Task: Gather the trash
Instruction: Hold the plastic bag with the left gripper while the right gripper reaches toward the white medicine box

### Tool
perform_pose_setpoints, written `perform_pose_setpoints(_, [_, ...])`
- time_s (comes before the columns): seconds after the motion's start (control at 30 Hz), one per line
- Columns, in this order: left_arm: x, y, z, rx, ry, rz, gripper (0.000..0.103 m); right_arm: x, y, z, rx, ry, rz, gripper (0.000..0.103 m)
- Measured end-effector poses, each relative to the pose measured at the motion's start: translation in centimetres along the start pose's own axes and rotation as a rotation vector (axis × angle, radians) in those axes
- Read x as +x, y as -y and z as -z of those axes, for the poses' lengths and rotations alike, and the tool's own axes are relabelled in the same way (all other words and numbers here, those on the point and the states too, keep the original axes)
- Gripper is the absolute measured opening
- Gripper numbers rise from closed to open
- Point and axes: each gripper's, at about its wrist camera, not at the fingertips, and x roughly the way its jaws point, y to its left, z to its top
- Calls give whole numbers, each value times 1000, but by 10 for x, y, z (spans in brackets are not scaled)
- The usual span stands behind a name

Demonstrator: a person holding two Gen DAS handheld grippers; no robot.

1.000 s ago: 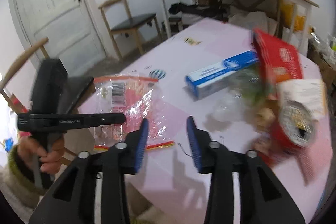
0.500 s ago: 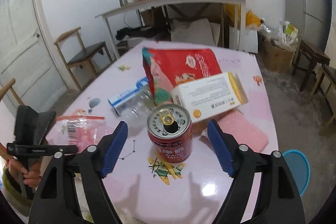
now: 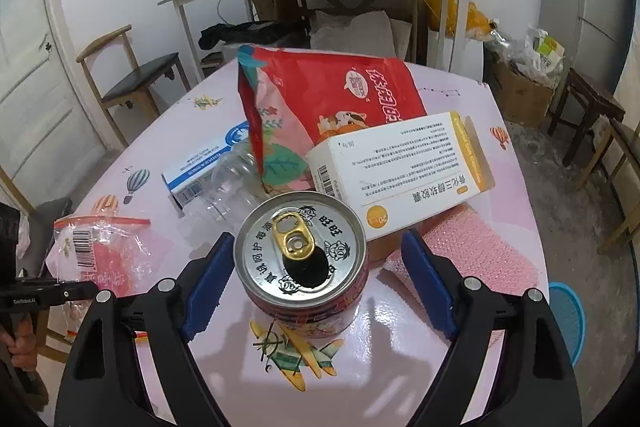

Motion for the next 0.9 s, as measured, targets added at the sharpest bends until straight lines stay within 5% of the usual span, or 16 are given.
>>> perform_pose_setpoints(0.2, [0, -1, 0, -3, 0, 3, 6, 2, -1, 0, 2, -16, -21, 64])
perform_pose_setpoints(0.53, [0, -1, 1, -5, 7, 3, 6, -10, -9, 11, -3, -44, -32, 64])
perform_pose_setpoints(0.9, [0, -2, 1, -5, 6, 4, 6, -20, -38, 23, -92, -57, -146, 65])
